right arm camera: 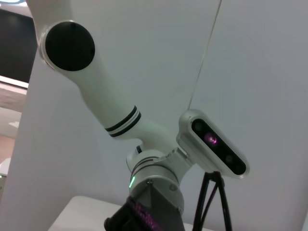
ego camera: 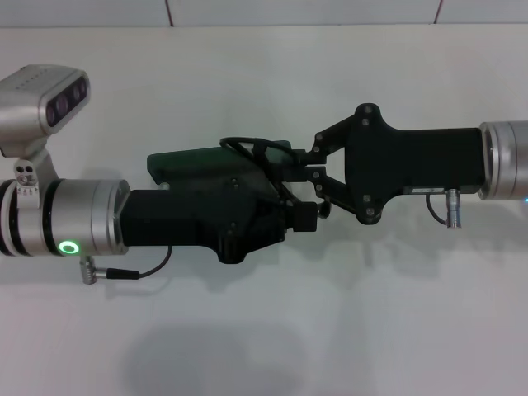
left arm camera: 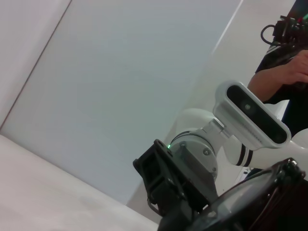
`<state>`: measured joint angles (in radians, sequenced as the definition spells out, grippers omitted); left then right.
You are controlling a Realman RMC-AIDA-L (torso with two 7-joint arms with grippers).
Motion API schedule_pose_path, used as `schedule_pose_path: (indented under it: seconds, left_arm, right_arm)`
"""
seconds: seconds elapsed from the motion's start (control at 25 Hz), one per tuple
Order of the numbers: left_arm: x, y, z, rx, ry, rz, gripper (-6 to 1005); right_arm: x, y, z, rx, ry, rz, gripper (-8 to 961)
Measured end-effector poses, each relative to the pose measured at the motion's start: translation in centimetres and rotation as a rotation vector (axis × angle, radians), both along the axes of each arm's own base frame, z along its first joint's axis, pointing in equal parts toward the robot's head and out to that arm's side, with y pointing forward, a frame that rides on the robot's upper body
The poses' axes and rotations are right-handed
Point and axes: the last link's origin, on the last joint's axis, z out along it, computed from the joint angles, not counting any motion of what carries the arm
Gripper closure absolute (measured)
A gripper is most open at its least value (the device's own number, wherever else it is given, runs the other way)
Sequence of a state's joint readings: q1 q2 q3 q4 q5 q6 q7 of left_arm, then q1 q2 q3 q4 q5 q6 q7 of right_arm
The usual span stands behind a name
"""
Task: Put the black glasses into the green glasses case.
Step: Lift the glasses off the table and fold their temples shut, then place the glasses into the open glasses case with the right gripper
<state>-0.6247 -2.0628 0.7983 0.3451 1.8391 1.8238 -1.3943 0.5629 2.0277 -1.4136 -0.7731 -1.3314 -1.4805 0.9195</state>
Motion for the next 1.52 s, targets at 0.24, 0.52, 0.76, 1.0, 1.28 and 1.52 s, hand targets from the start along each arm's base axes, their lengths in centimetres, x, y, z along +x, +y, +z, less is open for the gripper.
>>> schedule_pose_path:
  seconds: [0.24, 0.52, 0.76, 1.0, 1.28, 1.52]
  left_arm:
    - [0.0, 0.1, 0.0, 0.002, -0.002, 0.000, 978]
    - [-1.6, -0.6, 0.5, 0.016, 0.028, 0.032, 977]
    - [-6.8, -1.9, 1.9, 0.137, 0.203, 0.119, 976]
    - [-9.0, -2.9, 2.7, 0.228, 0.254, 0.141, 975]
    - [-9.5, -3.3, 2.6, 0.236, 0.268, 0.147, 974]
    - [-9.2, -3.2, 2.5, 0.232, 0.265, 0.136, 972]
  right_arm:
    - [-0.1, 0.0, 0.1, -0.013, 0.012, -0.013, 893]
    - [0.4, 1.3, 0.3, 0.035, 0.048, -0.106, 893]
    - [0.4, 2.5, -1.1, 0.056, -0.004, -0.153, 893]
    - [-0.2, 2.4, -3.8, 0.018, -0.108, -0.125, 893]
    - [-1.3, 2.9, -6.5, 0.050, -0.228, -0.087, 892]
    - [-1.9, 3.9, -7.1, 0.111, -0.281, -0.070, 892]
